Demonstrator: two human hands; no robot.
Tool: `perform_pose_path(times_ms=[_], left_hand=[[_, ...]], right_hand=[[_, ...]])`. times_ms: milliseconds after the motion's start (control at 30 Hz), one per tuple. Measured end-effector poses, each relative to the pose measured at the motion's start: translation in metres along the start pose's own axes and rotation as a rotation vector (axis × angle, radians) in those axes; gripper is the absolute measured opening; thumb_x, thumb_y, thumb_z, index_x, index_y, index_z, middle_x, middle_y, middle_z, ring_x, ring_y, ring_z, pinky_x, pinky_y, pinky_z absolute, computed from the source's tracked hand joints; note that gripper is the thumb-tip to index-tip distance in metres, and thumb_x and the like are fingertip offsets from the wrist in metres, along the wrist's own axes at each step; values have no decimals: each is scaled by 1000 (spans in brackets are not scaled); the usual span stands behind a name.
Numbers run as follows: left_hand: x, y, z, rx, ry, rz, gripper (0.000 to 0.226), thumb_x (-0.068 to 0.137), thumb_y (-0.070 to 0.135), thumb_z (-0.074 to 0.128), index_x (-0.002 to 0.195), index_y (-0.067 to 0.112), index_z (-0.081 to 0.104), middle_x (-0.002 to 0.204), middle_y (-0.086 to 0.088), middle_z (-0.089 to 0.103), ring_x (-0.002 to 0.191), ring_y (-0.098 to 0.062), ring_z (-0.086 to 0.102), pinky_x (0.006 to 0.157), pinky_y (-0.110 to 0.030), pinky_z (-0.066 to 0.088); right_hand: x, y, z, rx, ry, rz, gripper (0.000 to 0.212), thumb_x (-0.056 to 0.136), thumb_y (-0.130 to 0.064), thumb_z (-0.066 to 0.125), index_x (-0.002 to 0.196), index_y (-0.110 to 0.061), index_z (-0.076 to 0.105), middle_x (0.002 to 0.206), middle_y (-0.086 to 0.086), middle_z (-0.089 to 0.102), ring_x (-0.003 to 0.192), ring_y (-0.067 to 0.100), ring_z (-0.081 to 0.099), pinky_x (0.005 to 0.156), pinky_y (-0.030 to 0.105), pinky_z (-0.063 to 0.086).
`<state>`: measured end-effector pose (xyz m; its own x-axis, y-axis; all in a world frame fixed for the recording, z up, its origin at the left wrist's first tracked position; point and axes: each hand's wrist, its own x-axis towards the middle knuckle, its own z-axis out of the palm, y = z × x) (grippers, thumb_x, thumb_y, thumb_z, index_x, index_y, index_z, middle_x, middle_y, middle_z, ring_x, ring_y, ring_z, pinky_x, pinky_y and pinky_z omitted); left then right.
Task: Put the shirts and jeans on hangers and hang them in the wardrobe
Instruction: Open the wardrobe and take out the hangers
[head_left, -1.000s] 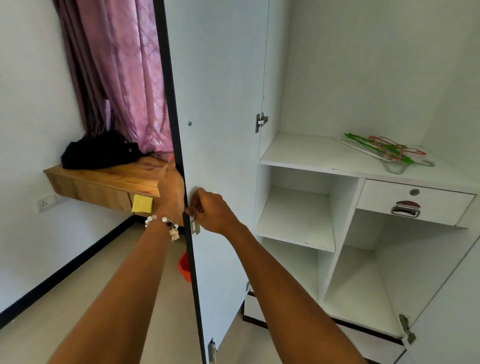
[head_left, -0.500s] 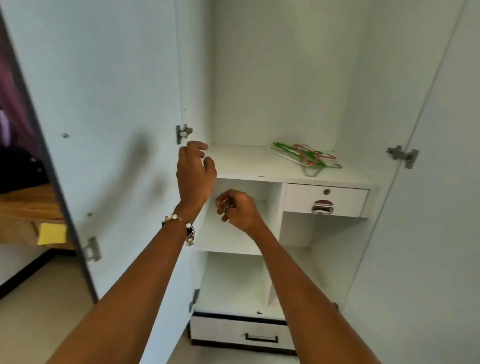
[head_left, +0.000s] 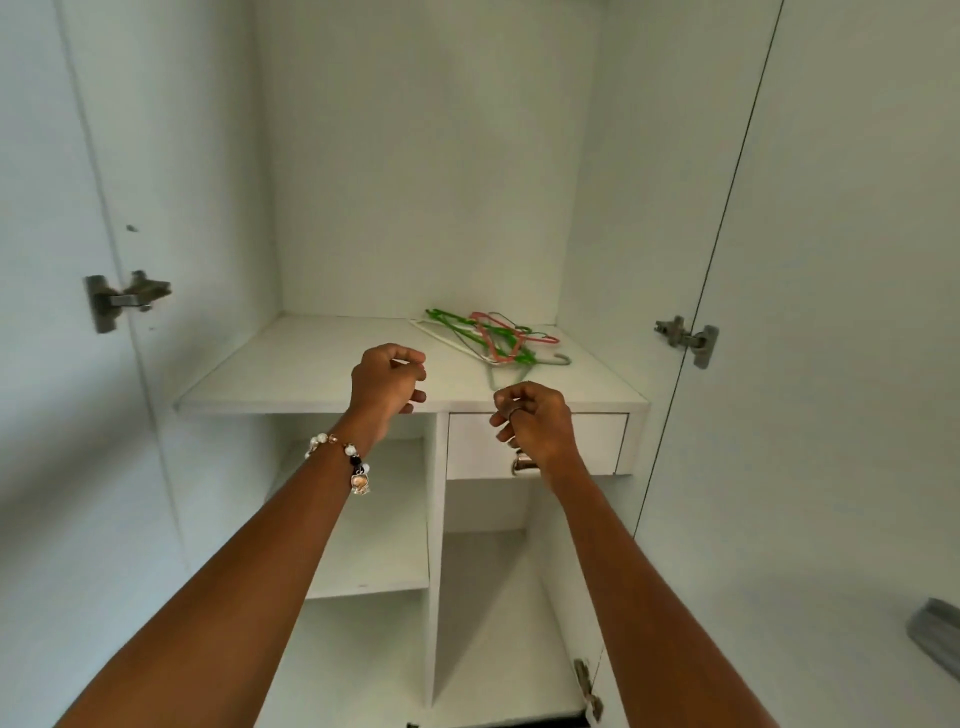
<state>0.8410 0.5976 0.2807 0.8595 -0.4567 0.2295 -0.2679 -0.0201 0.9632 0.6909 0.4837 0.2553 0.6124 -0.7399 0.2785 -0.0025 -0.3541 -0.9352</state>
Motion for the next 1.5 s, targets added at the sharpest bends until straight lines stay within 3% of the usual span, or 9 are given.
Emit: perform_pose_path(times_ms=[267, 433, 567, 833, 1000, 1100, 1200, 1333, 1500], left_hand=[[165, -41, 67, -26, -92, -227, 10, 88, 10, 59, 94, 5, 64, 95, -15, 70, 64, -23, 65, 60, -31, 53], [250, -62, 105, 10, -144, -362, 49, 87, 16, 64, 129, 1, 43, 113, -19, 56, 68, -23, 53, 56, -29, 46], [288, -79, 136, 8, -142, -406, 63, 89, 29, 64, 138, 5, 34, 123, -19, 49, 99, -33, 57, 74, -34, 47], [359, -87, 193, 258, -111, -341, 91, 78, 62, 63, 142, 3, 34, 147, -17, 32, 128, -37, 40, 103, -48, 42], [384, -83, 222, 450, -85, -389, 117, 71, 71, 62, 148, -3, 14, 153, -30, 10, 139, -41, 23, 112, -48, 28], [394, -88, 232, 386, -111, -350, 93, 69, 63, 71, 133, 1, 45, 138, -27, 44, 127, -37, 44, 106, -43, 39], [395, -90, 236, 498, -106, -240, 48, 60, 54, 80, 75, 14, 59, 94, -12, 68, 90, -27, 64, 81, -37, 55], [396, -89, 240, 714, -88, -205, 51, 64, 33, 82, 104, 9, 60, 112, -10, 62, 106, -27, 60, 87, -36, 52], [399, -94, 241, 799, -17, -186, 28, 77, 18, 68, 102, 7, 60, 109, -9, 63, 104, -25, 60, 78, -27, 47]], right_hand=[[160, 43, 9, -67, 144, 92, 15, 92, -3, 52, 89, -9, 66, 79, 9, 70, 58, 9, 59, 45, 14, 41], [249, 71, 9, -194, 284, 140, 14, 90, -14, 58, 86, -6, 70, 83, 12, 70, 79, 27, 65, 77, 39, 55], [297, 95, 2, -302, 359, 178, 30, 92, -22, 60, 72, 0, 65, 74, 14, 66, 81, 32, 63, 71, 33, 47], [383, 120, 12, -892, 33, 277, 58, 92, -61, 46, 117, -10, 57, 120, 11, 60, 119, 32, 50, 99, 42, 37], [429, 133, 28, -795, -64, 298, 58, 80, -60, 63, 112, -12, 57, 115, 11, 61, 111, 30, 56, 93, 43, 46], [448, 139, 33, -564, -111, 307, 60, 69, -60, 70, 104, -12, 63, 102, 8, 67, 97, 26, 63, 90, 44, 51], [458, 133, 45, -467, -208, 285, 60, 66, -50, 77, 115, -20, 59, 108, 7, 67, 103, 28, 62, 93, 47, 50], [469, 132, 54, -687, -183, 294, 84, 67, -43, 82, 135, -18, 40, 127, 9, 57, 118, 32, 54, 99, 46, 45], [468, 126, 51, -921, -112, 299, 58, 77, -41, 77, 121, -16, 52, 122, 5, 58, 117, 27, 55, 102, 44, 36]])
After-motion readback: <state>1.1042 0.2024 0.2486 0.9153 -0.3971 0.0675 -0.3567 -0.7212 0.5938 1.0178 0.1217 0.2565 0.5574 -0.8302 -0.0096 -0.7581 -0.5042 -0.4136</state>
